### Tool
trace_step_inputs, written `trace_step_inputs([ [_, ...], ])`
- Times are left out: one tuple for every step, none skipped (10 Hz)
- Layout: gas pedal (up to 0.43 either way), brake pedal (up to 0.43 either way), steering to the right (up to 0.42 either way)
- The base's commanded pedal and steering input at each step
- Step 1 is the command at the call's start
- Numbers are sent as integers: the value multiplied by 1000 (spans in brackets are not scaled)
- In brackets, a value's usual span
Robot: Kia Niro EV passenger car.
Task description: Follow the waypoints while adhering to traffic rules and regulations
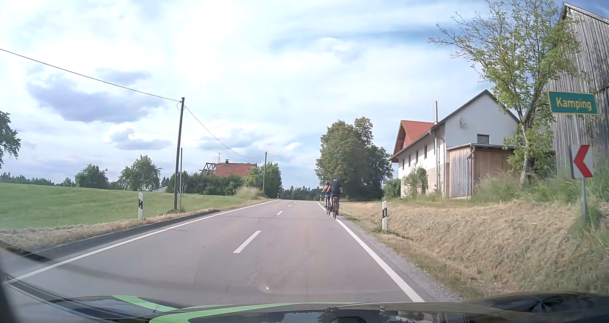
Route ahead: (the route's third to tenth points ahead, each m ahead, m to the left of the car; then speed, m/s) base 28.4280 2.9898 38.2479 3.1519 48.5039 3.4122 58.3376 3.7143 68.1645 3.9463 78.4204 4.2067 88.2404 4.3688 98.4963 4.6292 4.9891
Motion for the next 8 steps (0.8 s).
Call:
trace_step_inputs([
  [197,0,-14],
  [197,0,-13],
  [197,0,-12],
  [197,0,-12],
  [189,0,-11],
  [177,0,-11],
  [177,0,-10],
  [177,0,-10],
])
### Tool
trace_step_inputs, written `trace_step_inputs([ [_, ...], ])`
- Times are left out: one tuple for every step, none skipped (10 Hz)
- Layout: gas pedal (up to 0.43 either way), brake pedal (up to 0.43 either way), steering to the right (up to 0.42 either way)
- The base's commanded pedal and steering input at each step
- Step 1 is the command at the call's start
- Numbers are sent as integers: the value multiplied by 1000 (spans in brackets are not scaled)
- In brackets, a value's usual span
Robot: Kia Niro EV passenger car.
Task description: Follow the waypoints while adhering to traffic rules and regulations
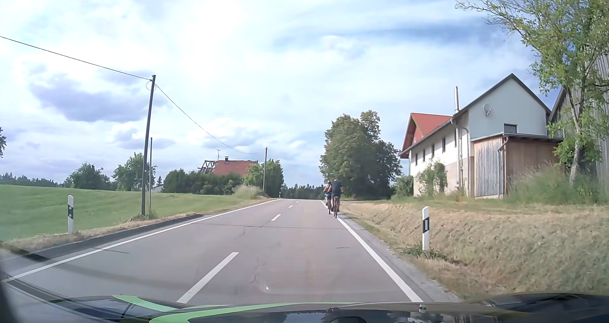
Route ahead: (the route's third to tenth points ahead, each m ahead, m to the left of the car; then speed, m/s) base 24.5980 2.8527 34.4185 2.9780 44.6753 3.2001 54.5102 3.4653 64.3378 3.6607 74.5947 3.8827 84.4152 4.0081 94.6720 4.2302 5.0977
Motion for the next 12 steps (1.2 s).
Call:
trace_step_inputs([
  [177,0,-10],
  [177,0,-9],
  [177,0,-9],
  [177,0,-9],
  [177,0,-9],
  [177,0,-8],
  [177,0,-8],
  [177,0,-8],
  [177,0,-8],
  [169,0,-8],
  [157,0,-7],
  [157,0,-6],
])
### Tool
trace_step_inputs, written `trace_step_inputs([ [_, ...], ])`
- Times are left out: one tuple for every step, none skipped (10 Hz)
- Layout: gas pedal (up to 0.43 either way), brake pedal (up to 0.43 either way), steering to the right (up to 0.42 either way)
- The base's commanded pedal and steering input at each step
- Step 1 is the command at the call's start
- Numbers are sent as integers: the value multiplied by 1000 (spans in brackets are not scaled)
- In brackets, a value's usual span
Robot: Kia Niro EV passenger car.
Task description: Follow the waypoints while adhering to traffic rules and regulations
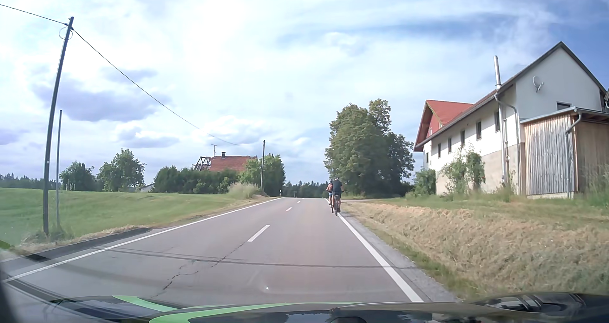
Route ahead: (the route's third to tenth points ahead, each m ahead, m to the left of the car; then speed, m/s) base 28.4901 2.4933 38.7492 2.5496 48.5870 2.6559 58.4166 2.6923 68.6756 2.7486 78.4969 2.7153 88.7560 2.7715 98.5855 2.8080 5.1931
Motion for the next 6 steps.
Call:
trace_step_inputs([
  [157,0,-7],
  [157,0,-6],
  [157,0,-6],
  [157,0,-6],
  [150,0,-5],
  [150,0,-5],
])
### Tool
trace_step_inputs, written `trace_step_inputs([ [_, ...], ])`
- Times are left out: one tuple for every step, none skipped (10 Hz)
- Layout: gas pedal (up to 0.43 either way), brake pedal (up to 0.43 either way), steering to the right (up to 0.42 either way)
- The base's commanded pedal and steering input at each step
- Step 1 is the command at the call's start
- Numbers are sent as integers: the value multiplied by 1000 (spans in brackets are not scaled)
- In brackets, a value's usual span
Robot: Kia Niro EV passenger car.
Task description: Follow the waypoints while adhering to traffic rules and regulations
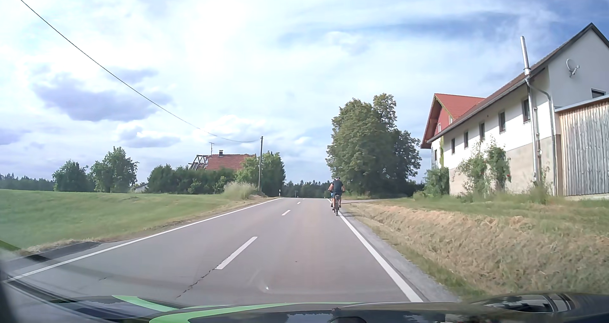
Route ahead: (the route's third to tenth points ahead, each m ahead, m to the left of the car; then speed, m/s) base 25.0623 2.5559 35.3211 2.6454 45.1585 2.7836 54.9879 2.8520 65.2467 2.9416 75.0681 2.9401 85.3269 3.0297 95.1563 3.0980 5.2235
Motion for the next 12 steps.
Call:
trace_step_inputs([
  [150,0,-5],
  [150,0,-5],
  [150,0,-5],
  [150,0,-5],
  [150,0,-5],
  [150,0,-5],
  [150,0,-5],
  [150,0,-5],
  [150,0,-5],
  [150,0,-5],
  [150,0,-5],
  [150,0,-4],
])
